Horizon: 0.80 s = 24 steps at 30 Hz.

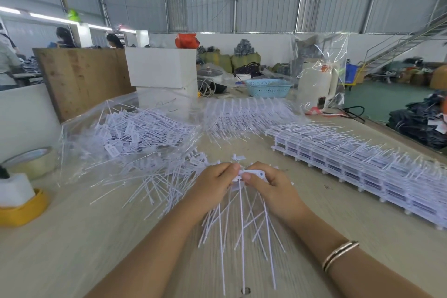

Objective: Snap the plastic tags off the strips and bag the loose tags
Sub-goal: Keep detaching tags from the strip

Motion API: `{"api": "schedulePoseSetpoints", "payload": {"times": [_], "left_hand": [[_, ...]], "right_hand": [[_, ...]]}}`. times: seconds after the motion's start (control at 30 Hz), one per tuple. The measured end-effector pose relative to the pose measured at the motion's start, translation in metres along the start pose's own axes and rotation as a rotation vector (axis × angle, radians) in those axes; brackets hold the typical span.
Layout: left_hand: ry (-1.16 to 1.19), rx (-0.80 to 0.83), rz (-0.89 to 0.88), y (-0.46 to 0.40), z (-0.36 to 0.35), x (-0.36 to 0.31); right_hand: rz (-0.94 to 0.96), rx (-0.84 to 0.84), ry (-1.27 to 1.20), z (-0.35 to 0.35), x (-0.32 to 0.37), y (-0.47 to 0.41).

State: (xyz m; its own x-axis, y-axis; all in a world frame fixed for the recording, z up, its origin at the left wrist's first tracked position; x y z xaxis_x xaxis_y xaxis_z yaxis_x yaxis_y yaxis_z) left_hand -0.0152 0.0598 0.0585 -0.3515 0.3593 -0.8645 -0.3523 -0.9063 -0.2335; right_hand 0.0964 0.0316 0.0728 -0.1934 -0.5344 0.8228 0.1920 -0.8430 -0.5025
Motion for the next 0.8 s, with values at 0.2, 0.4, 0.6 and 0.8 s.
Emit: {"api": "schedulePoseSetpoints", "payload": {"times": [0.2,0.4,0.6,0.8], "left_hand": [[0.478,-0.186,0.192,-0.003,0.025,0.032],[0.206,-0.247,-0.062,-0.002,0.039,0.009],[0.032,-0.126,-0.089,0.002,0.019,-0.001],[-0.054,0.088,-0.168,0.003,-0.013,-0.007]], "right_hand": [[0.061,-0.252,-0.015,0.036,0.004,0.005],[-0.198,-0.341,0.103,0.058,-0.031,0.006],[-0.400,-0.403,0.567,0.072,-0.046,0.009],[-0.049,-0.094,0.381,0.015,-0.004,0.002]]}}
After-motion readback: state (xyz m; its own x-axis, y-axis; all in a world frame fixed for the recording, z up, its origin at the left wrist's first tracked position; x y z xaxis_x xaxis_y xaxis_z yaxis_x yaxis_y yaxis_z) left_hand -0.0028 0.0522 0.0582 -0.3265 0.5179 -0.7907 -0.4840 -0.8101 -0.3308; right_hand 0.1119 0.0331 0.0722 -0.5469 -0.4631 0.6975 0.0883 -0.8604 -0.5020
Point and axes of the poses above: each hand's wrist, its own y-axis away from the middle knuckle, its own z-axis out of the back of the hand, x = y × z, the point moved 10 cm from there along -y, towards the middle knuckle, and after that the axes turned 3 degrees about x, right-handed, at the moved point
